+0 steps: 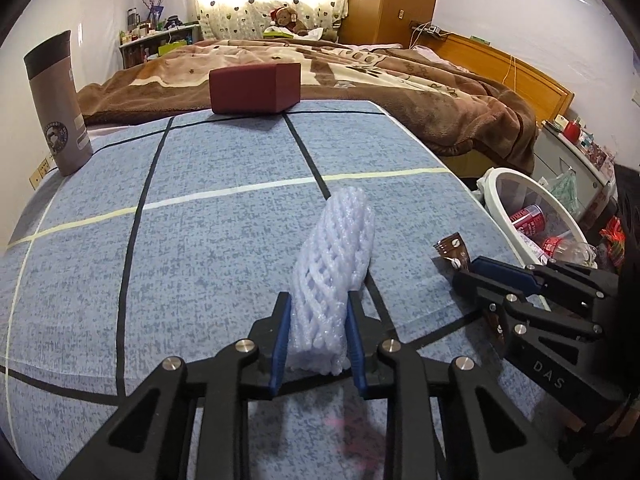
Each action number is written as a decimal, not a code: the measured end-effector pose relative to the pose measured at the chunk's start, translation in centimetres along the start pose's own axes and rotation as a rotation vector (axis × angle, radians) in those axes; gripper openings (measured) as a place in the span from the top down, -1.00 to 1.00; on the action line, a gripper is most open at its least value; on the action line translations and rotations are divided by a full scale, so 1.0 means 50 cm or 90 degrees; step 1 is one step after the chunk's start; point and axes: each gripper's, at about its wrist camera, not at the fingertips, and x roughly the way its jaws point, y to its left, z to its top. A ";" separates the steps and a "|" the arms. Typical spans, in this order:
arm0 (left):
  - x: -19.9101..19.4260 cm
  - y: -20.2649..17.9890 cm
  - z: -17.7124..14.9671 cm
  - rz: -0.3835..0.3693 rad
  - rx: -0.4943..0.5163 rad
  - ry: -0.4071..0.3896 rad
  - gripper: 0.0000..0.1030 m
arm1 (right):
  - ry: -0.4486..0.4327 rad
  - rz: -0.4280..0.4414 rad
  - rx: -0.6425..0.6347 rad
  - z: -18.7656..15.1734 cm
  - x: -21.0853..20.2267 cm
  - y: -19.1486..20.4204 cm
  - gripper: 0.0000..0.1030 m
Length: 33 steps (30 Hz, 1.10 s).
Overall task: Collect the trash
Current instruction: 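Carry the foam net and coffee packet over the wastebasket and open both tools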
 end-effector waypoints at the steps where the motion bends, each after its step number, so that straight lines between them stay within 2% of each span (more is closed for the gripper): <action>1: -0.002 0.000 -0.001 -0.001 -0.001 -0.001 0.47 | -0.001 0.001 0.001 -0.001 -0.001 0.000 0.60; 20: -0.068 -0.035 0.012 -0.010 -0.002 -0.054 0.48 | -0.052 0.009 0.052 -0.008 -0.051 -0.035 0.61; 33: -0.083 -0.141 0.051 -0.045 0.044 -0.082 0.48 | -0.096 -0.021 0.101 -0.019 -0.122 -0.126 0.61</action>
